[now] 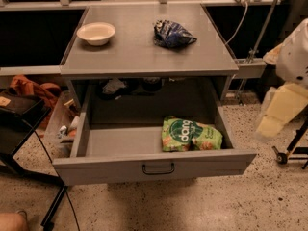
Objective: Pick green rice chip bag from top drawer and place on counter
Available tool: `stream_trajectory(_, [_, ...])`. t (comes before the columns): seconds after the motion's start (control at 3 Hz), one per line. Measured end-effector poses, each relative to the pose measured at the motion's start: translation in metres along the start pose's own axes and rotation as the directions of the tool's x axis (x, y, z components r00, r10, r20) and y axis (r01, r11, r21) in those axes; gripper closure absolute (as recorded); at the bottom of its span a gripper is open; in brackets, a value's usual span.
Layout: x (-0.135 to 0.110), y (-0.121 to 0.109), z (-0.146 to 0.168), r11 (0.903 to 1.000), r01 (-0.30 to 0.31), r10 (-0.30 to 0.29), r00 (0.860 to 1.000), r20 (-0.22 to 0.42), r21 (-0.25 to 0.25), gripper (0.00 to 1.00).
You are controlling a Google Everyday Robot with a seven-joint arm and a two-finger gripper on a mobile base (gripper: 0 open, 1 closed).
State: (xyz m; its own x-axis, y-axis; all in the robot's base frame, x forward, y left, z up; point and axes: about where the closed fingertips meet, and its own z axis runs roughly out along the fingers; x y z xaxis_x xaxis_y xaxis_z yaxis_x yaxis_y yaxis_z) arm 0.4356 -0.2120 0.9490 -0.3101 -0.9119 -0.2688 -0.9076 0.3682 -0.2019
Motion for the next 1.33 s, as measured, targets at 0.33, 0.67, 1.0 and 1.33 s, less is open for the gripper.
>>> stream_trajectory(0.33, [0.000,0.009,0.061,0.9884,-0.147,0.148,0.988,0.037,-0.039,0.00])
stream_trajectory(0.67, [0.000,0.002,0.125,0.9600,-0.275,0.279,0.958,0.075,-0.053,0.00])
stream_trajectory(1.0, [-0.002,-0.017,0.172,0.9282,-0.370,0.372,0.922,0.103,-0.039,0.00])
stream_trajectory(1.33, [-0.002,-0.039,0.207,0.8841,-0.467,0.466,0.878,0.108,-0.024,0.00])
